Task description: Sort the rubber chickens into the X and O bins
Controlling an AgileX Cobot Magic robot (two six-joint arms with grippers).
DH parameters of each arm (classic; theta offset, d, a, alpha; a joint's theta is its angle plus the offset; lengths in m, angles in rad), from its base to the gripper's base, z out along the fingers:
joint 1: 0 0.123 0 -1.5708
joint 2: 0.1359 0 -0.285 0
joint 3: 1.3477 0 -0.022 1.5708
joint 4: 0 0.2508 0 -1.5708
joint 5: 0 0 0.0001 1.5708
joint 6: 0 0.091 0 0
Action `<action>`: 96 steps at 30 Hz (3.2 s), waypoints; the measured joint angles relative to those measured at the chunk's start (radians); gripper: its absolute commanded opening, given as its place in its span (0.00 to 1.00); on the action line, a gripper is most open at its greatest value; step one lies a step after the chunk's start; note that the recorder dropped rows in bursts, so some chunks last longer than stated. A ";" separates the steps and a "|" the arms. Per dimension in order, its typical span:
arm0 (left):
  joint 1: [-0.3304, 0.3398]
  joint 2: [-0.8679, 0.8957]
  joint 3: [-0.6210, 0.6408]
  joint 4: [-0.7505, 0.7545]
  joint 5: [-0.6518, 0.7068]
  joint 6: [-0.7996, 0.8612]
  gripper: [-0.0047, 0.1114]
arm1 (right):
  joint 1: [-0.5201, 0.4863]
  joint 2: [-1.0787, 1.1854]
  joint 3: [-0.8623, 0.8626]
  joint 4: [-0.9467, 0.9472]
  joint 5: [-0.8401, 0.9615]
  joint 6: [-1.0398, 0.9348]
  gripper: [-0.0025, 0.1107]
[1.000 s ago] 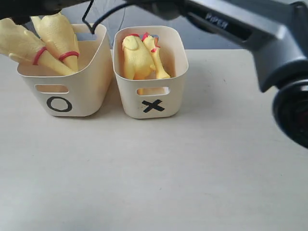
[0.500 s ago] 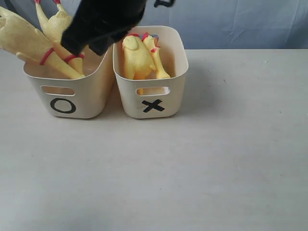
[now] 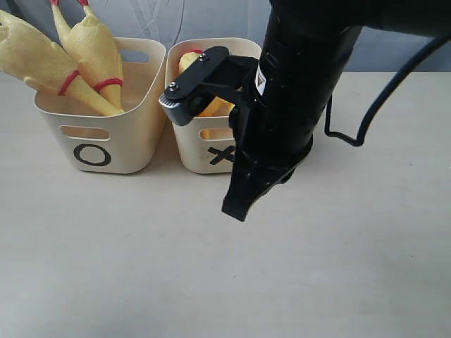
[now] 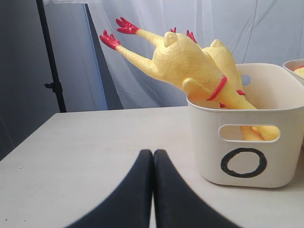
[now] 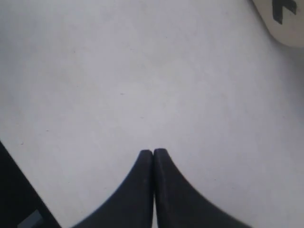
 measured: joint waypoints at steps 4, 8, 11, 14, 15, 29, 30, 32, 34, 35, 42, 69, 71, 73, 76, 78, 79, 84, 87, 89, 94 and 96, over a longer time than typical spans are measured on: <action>0.000 0.000 0.000 0.000 0.000 0.000 0.04 | 0.000 0.010 0.000 -0.058 0.000 0.000 0.02; 0.000 0.000 0.000 0.000 0.000 0.000 0.04 | -0.001 0.011 0.000 -0.045 0.000 0.000 0.02; 0.000 0.000 0.000 0.000 0.000 0.000 0.04 | -0.001 0.011 0.000 -0.027 0.000 0.000 0.02; 0.000 0.000 0.000 0.000 0.000 0.000 0.04 | -0.001 0.011 0.000 -0.011 -0.002 0.000 0.02; 0.000 0.000 0.000 0.000 0.000 0.000 0.04 | -0.001 0.011 0.000 -0.011 -0.002 0.000 0.02; 0.000 0.000 0.000 0.000 0.000 0.000 0.04 | -0.001 -0.401 0.099 -0.472 -0.013 0.193 0.02; 0.000 0.000 0.000 0.000 0.000 0.000 0.04 | -0.006 -0.449 0.122 -0.523 -0.013 0.225 0.02; 0.000 0.000 0.000 0.000 0.000 0.000 0.04 | -0.035 -0.548 0.170 -0.576 -0.013 0.275 0.02; 0.000 0.000 0.000 0.000 0.000 0.000 0.04 | -0.097 -0.644 0.218 -0.602 -0.013 0.328 0.02; 0.000 0.000 0.000 0.000 0.000 0.000 0.04 | -0.131 -0.682 0.237 -0.611 -0.013 0.349 0.02; 0.000 0.000 0.000 0.000 0.000 0.000 0.04 | -0.551 -0.998 0.415 -0.602 -0.303 0.397 0.02; 0.000 0.000 0.000 0.000 0.000 0.000 0.04 | -0.918 -1.614 1.327 0.008 -1.029 0.372 0.02; 0.000 0.000 0.000 0.000 0.000 0.000 0.04 | -0.918 -1.614 1.354 0.008 -1.031 0.372 0.02; 0.000 0.000 0.000 0.000 0.000 0.000 0.04 | -0.909 -1.614 1.371 0.008 -1.026 0.374 0.02; 0.000 0.000 0.000 0.000 0.002 0.000 0.04 | -0.896 -1.616 1.374 0.006 -0.949 0.376 0.02; 0.000 0.000 0.000 0.000 0.002 0.000 0.04 | -0.894 -1.616 1.376 0.001 -0.916 0.376 0.02; 0.000 0.000 0.000 0.000 0.002 0.000 0.04 | -0.894 -1.616 1.377 -0.002 -0.909 0.376 0.02; 0.000 0.000 0.000 0.000 0.002 0.000 0.04 | -0.894 -1.616 1.379 -0.002 -0.903 0.379 0.02; 0.000 0.000 0.000 0.000 0.002 0.000 0.04 | -0.894 -1.616 1.379 -0.002 -0.901 0.379 0.02; 0.000 0.000 0.000 0.000 0.004 0.000 0.04 | -0.894 -1.616 1.379 -0.002 -0.901 0.376 0.02; 0.000 0.000 0.000 0.000 0.004 0.000 0.04 | -0.894 -1.616 1.379 -0.002 -0.901 0.232 0.02; 0.000 0.000 0.000 0.000 0.004 0.000 0.04 | -0.894 -1.616 1.379 0.003 -0.901 0.205 0.02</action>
